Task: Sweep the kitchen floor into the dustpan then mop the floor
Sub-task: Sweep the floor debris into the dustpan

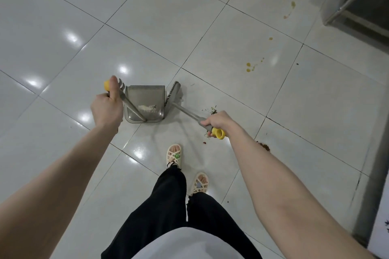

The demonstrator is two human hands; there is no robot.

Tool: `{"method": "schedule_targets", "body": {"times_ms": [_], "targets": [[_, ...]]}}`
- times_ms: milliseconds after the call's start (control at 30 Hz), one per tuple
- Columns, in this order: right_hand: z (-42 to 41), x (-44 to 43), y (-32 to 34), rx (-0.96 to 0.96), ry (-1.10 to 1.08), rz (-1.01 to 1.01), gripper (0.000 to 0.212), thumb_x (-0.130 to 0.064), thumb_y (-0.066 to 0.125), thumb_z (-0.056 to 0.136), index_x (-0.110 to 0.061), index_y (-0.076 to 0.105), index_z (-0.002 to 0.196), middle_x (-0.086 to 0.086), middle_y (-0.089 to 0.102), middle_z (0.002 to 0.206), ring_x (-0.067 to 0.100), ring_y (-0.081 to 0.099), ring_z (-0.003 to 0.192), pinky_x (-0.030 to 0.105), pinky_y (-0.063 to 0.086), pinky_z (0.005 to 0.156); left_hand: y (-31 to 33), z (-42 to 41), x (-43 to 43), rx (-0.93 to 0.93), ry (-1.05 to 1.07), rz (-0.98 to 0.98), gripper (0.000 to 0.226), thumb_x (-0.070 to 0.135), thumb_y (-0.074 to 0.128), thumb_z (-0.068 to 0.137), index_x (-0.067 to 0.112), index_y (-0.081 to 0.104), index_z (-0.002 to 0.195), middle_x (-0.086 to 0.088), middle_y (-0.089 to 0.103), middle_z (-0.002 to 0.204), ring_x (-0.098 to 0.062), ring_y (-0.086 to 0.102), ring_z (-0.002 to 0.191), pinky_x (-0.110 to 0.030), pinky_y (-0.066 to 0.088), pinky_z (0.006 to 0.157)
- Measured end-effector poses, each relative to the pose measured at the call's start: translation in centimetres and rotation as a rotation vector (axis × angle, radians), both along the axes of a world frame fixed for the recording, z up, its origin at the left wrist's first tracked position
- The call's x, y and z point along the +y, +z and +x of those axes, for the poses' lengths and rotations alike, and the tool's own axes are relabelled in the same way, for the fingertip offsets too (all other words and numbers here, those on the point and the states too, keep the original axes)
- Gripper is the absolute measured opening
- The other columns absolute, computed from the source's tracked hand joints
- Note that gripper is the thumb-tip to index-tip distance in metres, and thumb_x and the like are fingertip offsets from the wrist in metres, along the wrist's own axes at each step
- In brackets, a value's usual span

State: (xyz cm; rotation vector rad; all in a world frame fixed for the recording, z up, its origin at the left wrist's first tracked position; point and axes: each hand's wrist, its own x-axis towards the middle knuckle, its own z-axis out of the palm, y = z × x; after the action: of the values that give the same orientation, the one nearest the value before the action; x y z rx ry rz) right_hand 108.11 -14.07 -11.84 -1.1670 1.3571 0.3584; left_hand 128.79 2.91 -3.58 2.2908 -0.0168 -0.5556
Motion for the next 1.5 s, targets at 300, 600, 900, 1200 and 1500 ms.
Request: {"method": "schedule_targets", "body": {"times_ms": [300,600,900,1200,1500], "targets": [[1.1,-3.0,-0.3,0.147,-0.118,0.066,0.016,-0.010,0.067,0.087,-0.002,0.057,0.097,0.016,0.061,0.062,0.015,0.054,0.030,0.019,0.044,0.037,-1.0,4.6,-5.2,0.085,-0.068,-0.046,0.073,0.081,0.034,0.070,0.009,0.045,0.068,-0.012,0.041,0.071,-0.023,0.041,0.062,-0.033,0.037,0.055],[-5.7,-4.9,3.4,0.249,-0.345,0.030,0.023,-0.006,0.069,0.084,0.002,0.057,0.102,0.015,0.057,0.077,0.015,0.057,0.035,0.019,0.047,0.039,-1.1,5.9,-9.9,0.112,-0.215,0.011,0.079,0.082,0.028,0.073,0.005,0.048,0.066,-0.014,0.047,0.070,-0.028,0.048,0.065,-0.037,0.040,0.059],[-4.6,-6.1,5.6,0.179,-0.344,-0.025,0.030,-0.007,0.073,0.081,0.003,0.064,0.108,0.014,0.059,0.070,0.014,0.056,0.035,0.018,0.044,0.038,-1.0,7.9,-12.0,0.115,-0.229,-0.049,0.068,0.070,0.033,0.085,0.007,0.054,0.069,-0.013,0.047,0.072,-0.027,0.046,0.062,-0.030,0.039,0.054],[4.5,-7.6,0.8,0.038,-0.357,0.036,0.028,-0.007,0.070,0.083,0.007,0.062,0.106,0.018,0.061,0.075,0.019,0.055,0.047,0.022,0.047,0.041,-0.8,10.5,-13.8,0.046,-0.258,-0.057,0.067,0.070,0.033,0.084,0.007,0.049,0.070,-0.011,0.041,0.067,-0.026,0.041,0.053,-0.031,0.039,0.053],[5.2,-7.2,-1.9,0.104,-0.394,0.133,0.020,-0.011,0.067,0.087,0.000,0.054,0.097,0.018,0.060,0.071,0.020,0.058,0.046,0.022,0.047,0.041,-1.8,10.7,-15.5,0.074,-0.315,-0.030,0.064,0.073,0.035,0.083,0.011,0.047,0.075,-0.011,0.041,0.074,-0.023,0.041,0.059,-0.031,0.037,0.054]]}}
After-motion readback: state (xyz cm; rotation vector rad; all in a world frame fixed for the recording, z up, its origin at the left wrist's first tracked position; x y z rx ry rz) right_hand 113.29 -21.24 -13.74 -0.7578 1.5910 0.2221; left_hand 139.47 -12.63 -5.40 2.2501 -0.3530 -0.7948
